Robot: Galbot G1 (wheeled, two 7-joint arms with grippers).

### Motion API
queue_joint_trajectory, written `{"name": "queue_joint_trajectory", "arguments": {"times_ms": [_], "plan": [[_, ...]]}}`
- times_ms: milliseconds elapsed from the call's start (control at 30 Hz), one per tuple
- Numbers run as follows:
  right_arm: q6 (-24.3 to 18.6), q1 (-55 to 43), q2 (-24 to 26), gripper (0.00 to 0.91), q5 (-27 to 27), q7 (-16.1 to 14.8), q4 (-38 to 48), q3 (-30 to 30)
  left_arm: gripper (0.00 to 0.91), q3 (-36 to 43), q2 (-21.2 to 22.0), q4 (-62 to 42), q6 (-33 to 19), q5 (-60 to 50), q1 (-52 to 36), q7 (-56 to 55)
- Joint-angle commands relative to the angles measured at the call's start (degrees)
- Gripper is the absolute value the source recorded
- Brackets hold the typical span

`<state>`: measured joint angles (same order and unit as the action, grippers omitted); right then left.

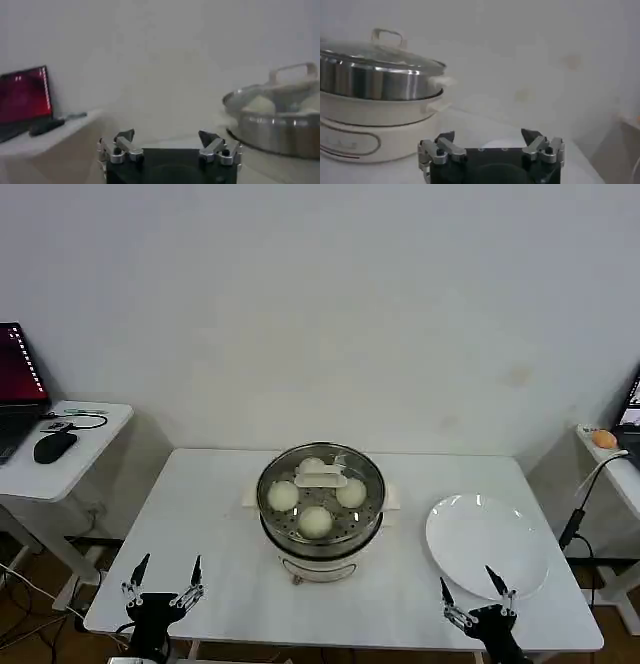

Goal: Take steamed baozi put them in steamer then cover it.

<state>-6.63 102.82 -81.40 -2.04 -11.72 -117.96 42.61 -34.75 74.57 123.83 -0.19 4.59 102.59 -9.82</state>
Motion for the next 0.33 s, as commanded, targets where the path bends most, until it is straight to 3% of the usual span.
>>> {"name": "queue_joint_trajectory", "arguments": {"times_ms": [33,333], "plan": [[0.4,0.36,-0.06,0.907,-0.36,-0.04,-0.41,-0.06,0.907,-0.51,0.35,-0.21,-1.43,0.81,2.22,-0.13],[1.2,0.86,0.29,0.907,-0.48,-0.03,-0.79,-0.51,0.907,0.38,0.19,-0.66,-1.04,0.66,2.47,0.2]]}}
